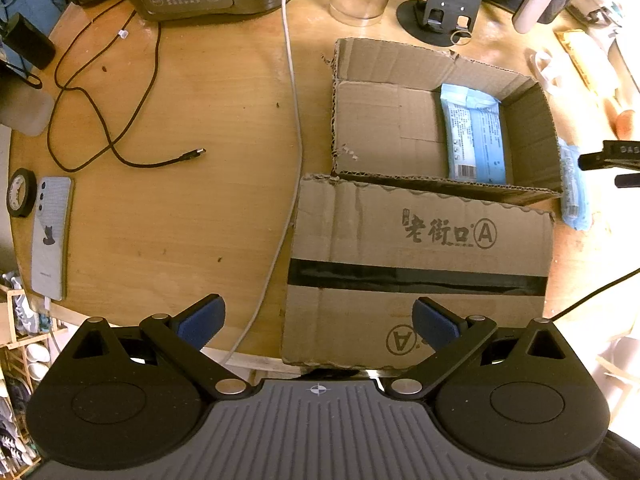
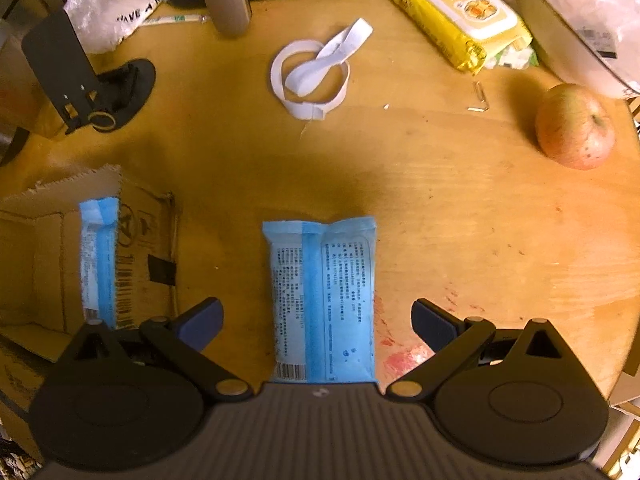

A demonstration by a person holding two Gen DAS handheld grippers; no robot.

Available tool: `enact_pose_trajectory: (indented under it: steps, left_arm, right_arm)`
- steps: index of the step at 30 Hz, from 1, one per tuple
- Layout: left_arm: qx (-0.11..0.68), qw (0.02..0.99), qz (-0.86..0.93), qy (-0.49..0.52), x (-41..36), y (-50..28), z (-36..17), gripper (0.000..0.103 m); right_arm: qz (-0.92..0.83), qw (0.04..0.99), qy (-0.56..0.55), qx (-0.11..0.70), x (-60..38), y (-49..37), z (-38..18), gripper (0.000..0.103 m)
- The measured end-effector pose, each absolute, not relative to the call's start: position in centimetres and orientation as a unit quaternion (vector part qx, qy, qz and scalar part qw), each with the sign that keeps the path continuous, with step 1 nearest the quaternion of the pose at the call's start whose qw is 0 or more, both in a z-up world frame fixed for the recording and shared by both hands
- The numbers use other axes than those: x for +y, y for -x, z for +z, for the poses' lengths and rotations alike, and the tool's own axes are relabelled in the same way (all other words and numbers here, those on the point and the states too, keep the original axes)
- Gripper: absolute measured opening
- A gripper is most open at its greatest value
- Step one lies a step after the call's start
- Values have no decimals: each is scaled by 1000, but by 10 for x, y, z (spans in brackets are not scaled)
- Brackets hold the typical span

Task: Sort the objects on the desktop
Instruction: 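Lower the open right gripper over the smaller blue packet, then close the right gripper on the smaller blue packet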

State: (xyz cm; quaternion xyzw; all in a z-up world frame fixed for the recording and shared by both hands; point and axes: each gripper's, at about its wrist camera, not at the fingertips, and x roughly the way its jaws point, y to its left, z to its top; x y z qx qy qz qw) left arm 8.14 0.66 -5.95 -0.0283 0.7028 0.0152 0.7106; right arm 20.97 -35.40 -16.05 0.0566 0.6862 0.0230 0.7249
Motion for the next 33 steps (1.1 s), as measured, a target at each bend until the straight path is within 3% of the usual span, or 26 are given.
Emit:
enact_pose_trajectory:
  steps: [33]
  left_arm:
    - [707,706,13,24,2,-83,-62,103]
  right_arm:
    - [4,720,-30,693,-341,-194,-205,103]
